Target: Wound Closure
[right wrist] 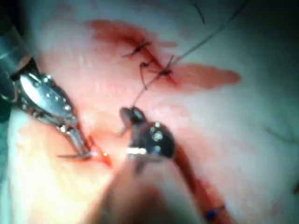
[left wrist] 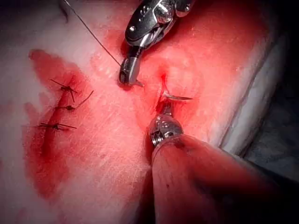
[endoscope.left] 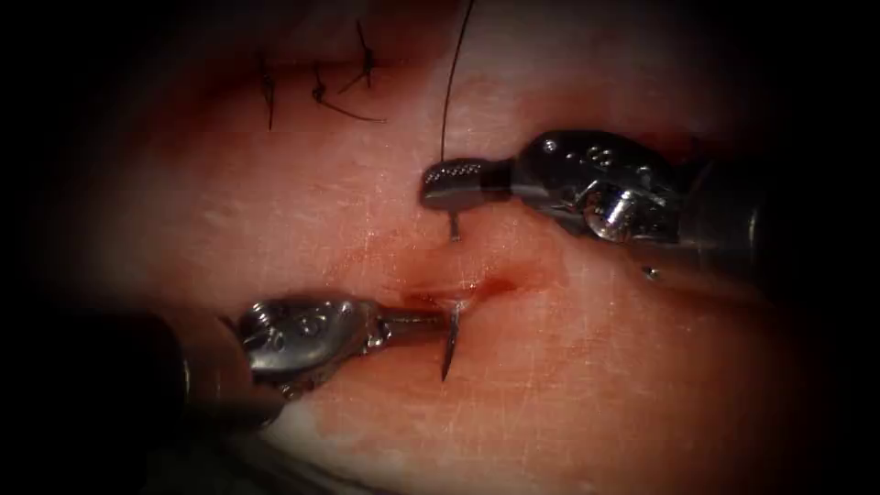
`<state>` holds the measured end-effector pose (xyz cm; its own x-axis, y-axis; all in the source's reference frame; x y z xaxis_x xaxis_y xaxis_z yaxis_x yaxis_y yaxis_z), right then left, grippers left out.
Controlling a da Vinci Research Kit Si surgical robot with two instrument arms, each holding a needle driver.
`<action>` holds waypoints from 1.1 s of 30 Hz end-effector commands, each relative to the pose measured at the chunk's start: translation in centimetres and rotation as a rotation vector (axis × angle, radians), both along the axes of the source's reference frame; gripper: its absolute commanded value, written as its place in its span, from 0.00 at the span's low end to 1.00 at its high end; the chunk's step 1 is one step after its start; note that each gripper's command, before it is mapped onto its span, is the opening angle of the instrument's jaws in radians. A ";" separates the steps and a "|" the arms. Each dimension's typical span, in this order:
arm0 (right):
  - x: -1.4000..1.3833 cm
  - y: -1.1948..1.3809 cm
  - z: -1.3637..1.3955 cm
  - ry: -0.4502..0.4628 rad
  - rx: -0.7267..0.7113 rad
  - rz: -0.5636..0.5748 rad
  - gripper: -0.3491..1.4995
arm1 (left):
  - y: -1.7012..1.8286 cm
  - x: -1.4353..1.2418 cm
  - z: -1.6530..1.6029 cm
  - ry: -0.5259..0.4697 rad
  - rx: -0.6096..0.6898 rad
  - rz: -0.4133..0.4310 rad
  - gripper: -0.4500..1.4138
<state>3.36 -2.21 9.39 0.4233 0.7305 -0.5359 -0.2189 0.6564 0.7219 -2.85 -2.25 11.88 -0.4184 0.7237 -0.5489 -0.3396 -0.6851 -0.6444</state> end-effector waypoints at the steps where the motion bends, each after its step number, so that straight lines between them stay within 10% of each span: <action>1: 0.05 -0.08 0.08 0.002 0.034 -0.003 0.00 | -0.06 -0.04 0.06 -0.002 0.004 0.002 0.15; 14: -0.02 -0.11 0.07 0.017 0.113 0.003 0.00 | -0.06 -0.03 0.05 -0.002 0.004 0.003 0.15; 19: -0.21 0.12 0.07 -0.018 0.006 0.098 0.66 | -0.04 -0.02 0.03 -0.005 0.002 0.007 0.15; 33: -0.70 0.40 -0.10 -0.013 -0.038 0.149 0.74 | -0.04 -0.10 -0.10 -0.196 -0.501 0.364 0.25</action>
<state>2.58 -1.78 9.20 0.3180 0.7652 -0.5598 -0.3290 0.6428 0.6918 -2.91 -2.23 11.71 -0.4404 0.1608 -0.8833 0.0798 -0.9729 -0.2169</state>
